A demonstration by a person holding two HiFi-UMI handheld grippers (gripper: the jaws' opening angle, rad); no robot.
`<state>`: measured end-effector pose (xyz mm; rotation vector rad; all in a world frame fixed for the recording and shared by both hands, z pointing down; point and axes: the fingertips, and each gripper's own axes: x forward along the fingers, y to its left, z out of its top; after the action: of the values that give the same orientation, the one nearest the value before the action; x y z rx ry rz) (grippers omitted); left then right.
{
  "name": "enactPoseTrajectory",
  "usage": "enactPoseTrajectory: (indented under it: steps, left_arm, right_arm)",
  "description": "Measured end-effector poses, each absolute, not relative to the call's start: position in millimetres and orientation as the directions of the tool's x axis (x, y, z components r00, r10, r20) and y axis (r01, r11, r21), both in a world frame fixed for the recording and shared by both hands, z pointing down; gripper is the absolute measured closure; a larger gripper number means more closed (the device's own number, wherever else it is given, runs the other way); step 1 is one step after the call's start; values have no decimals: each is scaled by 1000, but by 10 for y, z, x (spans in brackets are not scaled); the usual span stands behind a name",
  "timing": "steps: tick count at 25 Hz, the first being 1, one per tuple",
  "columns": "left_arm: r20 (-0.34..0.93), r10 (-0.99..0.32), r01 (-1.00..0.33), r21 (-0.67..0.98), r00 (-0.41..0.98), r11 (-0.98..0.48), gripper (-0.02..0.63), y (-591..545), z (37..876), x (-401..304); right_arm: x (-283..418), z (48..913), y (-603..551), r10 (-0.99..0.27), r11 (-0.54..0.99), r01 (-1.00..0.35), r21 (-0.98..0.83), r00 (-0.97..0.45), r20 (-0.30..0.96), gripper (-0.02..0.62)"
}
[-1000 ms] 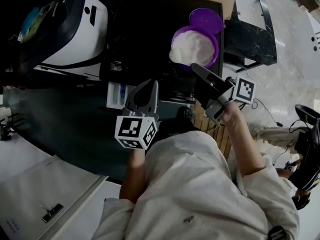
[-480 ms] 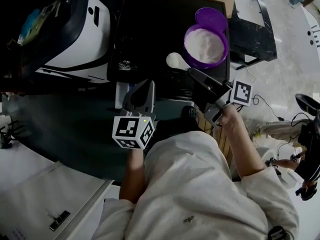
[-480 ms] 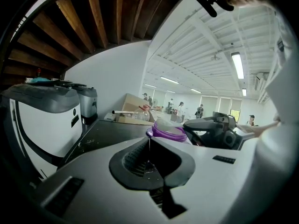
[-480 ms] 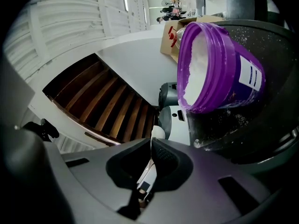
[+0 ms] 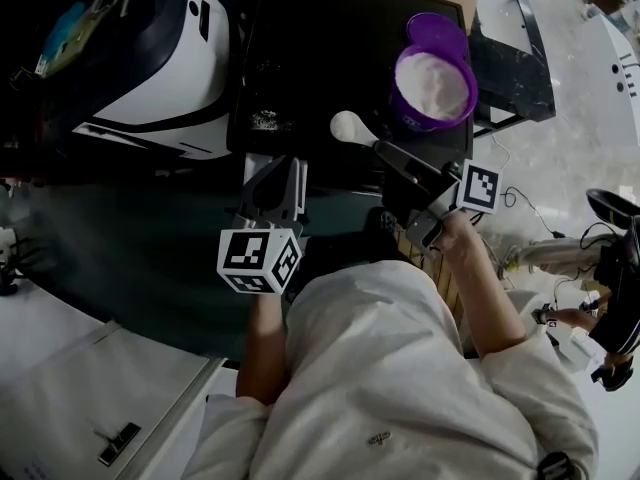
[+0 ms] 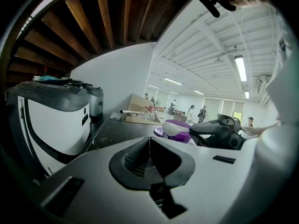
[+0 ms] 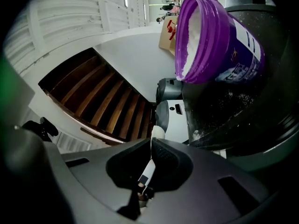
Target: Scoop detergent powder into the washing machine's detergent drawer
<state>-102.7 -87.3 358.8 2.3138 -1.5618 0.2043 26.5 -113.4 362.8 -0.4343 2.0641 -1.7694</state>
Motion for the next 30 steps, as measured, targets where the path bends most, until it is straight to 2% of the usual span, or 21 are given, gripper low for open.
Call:
enactPoseTrajectory:
  steps: [17,30]
  left_arm:
    - [312,-881,-928,233,356,-292,586,-677,3756,-1887]
    - [320,-849,-901,264,420,-345,586,-563,3915,-2167]
  right_arm:
    - [-510,3966,-757,-419,140,-60,-988,-908,-4,584]
    - [-790,4389,-514,-490,89,-156,-984,-867,93,584]
